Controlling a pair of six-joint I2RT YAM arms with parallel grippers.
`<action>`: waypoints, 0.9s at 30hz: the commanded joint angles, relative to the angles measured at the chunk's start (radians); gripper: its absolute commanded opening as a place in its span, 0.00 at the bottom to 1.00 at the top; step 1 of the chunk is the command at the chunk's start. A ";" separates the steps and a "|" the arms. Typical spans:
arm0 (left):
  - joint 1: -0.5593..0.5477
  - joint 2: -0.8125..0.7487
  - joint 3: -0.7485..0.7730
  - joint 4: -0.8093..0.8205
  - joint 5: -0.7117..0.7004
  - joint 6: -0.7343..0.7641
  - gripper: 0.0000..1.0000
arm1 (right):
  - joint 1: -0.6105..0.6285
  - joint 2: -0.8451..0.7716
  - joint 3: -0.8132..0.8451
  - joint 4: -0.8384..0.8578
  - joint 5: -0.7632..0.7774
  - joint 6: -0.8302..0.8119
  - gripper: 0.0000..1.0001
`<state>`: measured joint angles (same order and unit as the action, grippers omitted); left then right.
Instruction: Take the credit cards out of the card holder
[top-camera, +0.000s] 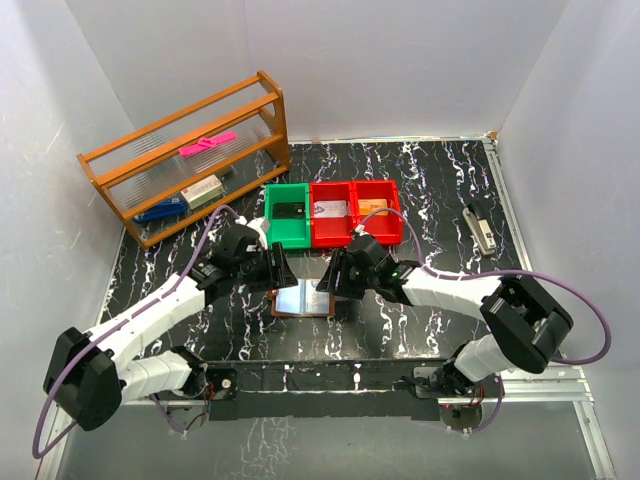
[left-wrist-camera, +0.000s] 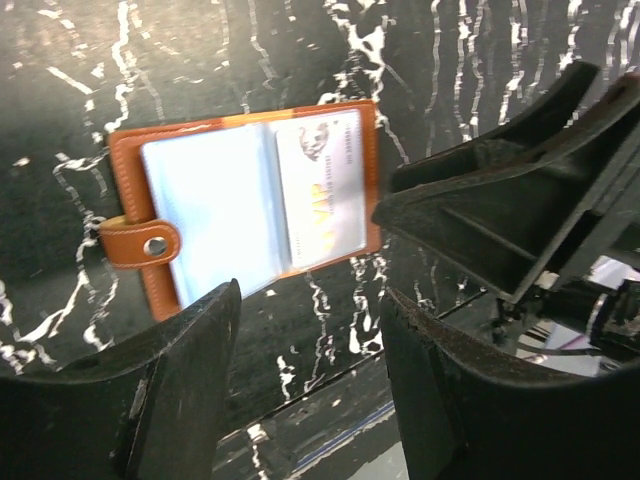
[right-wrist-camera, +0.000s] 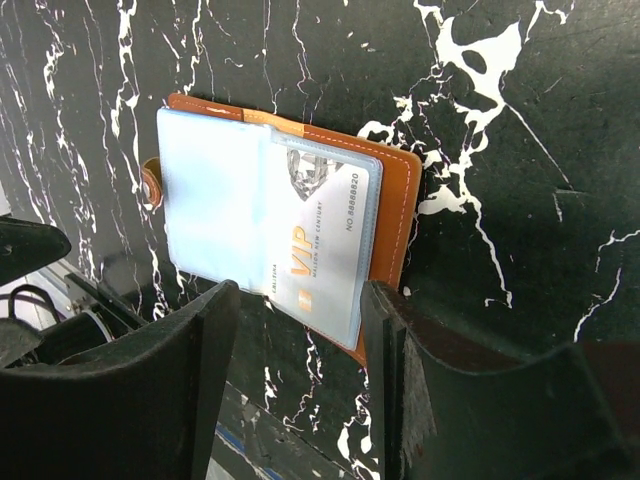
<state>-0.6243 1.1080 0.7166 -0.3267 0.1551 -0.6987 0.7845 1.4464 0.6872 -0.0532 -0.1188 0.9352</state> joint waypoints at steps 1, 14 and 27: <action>-0.005 0.024 0.011 0.089 0.118 -0.025 0.57 | 0.004 -0.042 0.024 0.004 0.026 -0.017 0.49; -0.006 0.163 -0.034 0.190 0.222 -0.039 0.57 | 0.004 0.046 0.018 0.121 -0.085 -0.006 0.33; -0.006 0.256 -0.109 0.325 0.250 -0.069 0.56 | -0.003 0.134 -0.007 0.087 -0.043 0.000 0.23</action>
<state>-0.6258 1.3628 0.6182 -0.0486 0.3782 -0.7605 0.7841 1.5929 0.7181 0.0090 -0.1810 0.9230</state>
